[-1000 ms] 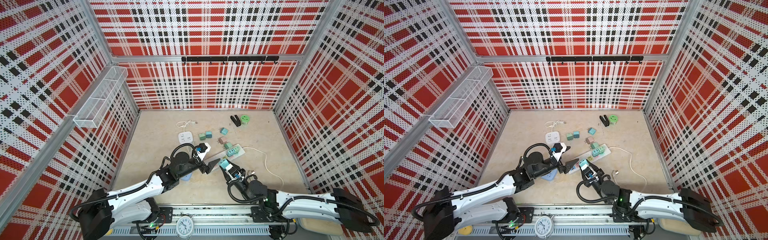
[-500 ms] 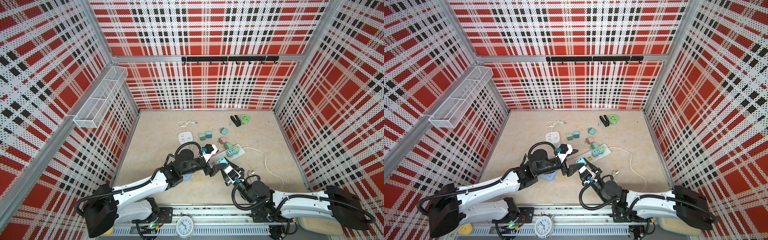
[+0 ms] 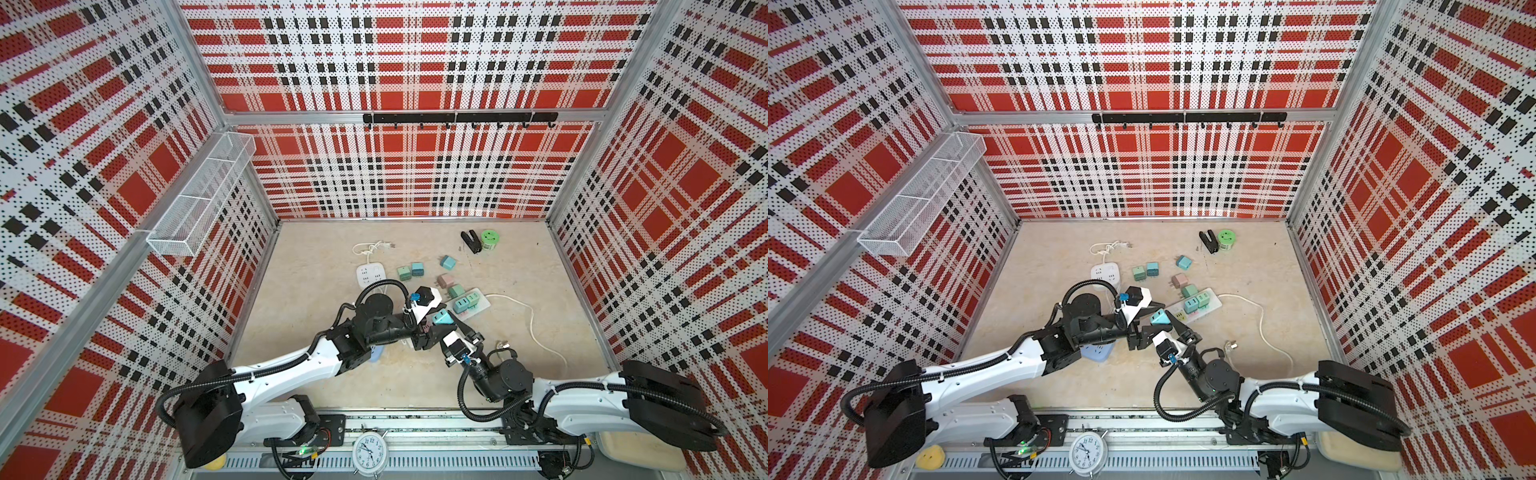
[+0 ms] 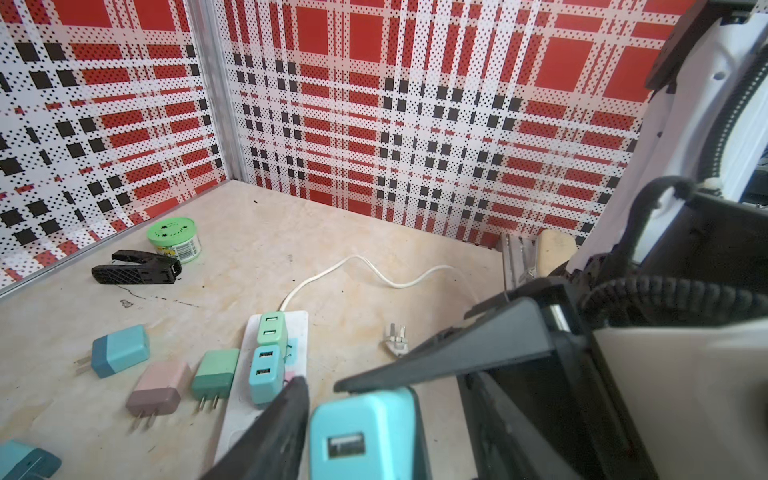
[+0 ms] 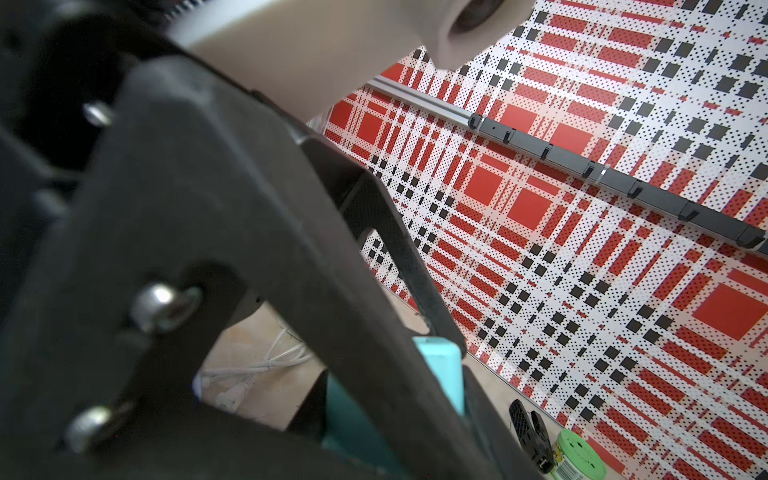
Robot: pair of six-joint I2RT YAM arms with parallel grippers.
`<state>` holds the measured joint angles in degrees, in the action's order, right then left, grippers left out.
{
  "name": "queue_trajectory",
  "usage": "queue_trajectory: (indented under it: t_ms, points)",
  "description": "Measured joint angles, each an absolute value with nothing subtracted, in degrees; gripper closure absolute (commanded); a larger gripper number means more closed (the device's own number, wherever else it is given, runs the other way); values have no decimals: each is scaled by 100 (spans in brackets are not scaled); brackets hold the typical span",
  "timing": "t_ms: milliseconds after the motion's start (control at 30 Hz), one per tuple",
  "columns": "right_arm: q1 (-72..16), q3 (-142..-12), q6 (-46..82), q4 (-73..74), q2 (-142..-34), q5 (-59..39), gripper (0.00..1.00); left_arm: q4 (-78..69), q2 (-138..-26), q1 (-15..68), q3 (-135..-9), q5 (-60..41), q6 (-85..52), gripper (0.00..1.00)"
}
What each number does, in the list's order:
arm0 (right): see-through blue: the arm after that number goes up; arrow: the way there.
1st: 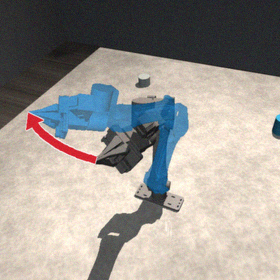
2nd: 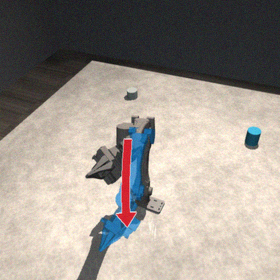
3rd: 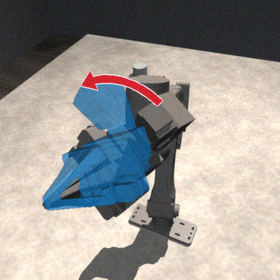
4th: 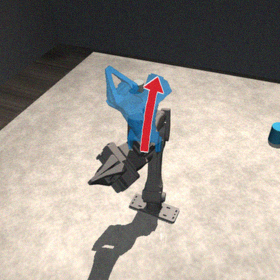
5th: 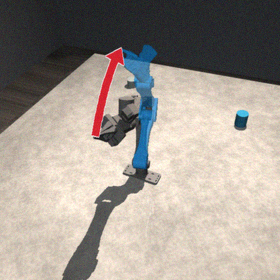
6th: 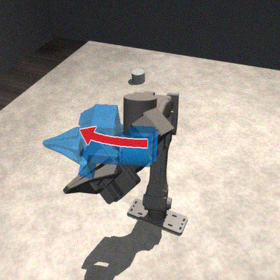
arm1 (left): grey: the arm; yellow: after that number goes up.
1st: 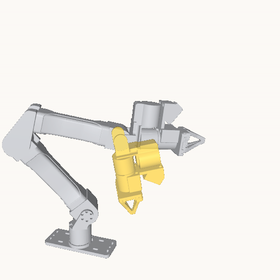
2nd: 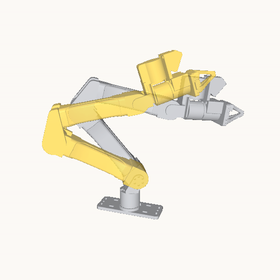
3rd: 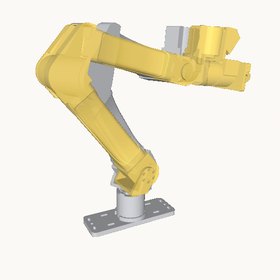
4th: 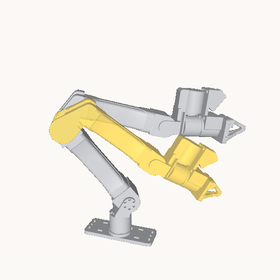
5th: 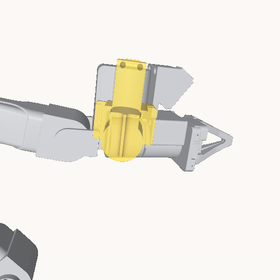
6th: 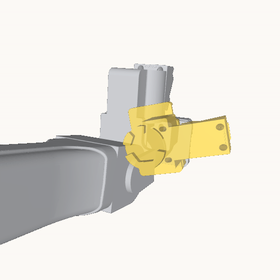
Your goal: Insert the plug
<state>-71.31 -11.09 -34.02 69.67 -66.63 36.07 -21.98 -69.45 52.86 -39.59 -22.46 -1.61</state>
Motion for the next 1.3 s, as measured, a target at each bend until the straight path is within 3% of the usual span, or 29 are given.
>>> queue_trajectory:
  t_ms: [133, 500, 1067, 1133, 1200, 1233, 1300]
  points:
    - [-6995, -1111, -3400, 7076, -6709, 3481, 100, -2202, -6965, 5269, -3992, -2187, -148, 48]
    - [-6904, -1111, -3395, 7067, -6667, 3312, 100, -2139, -7043, 5221, -4104, -2139, -64, 57]
    - [-6840, -1109, -3450, 6217, -5846, 3301, 100, -2123, -7286, 5240, -4442, -2333, -172, 92]
    - [-6838, -1109, -3450, 6217, -5843, 3301, 86, -2121, -7301, 5236, -4456, -2342, -176, 93]
    - [-6838, -1109, -3435, 6193, -5843, 3304, 51, -2121, -7312, 5227, -4456, -2359, -191, 95]
    - [-6838, -1109, -3415, 6191, -5843, 3308, 39, -2112, -7314, 5223, -4456, -2377, -196, 95]
    - [-6838, -1103, -3356, 6213, -5843, 3306, 28, -2027, -7314, 5223, -4453, -2528, -148, 98]
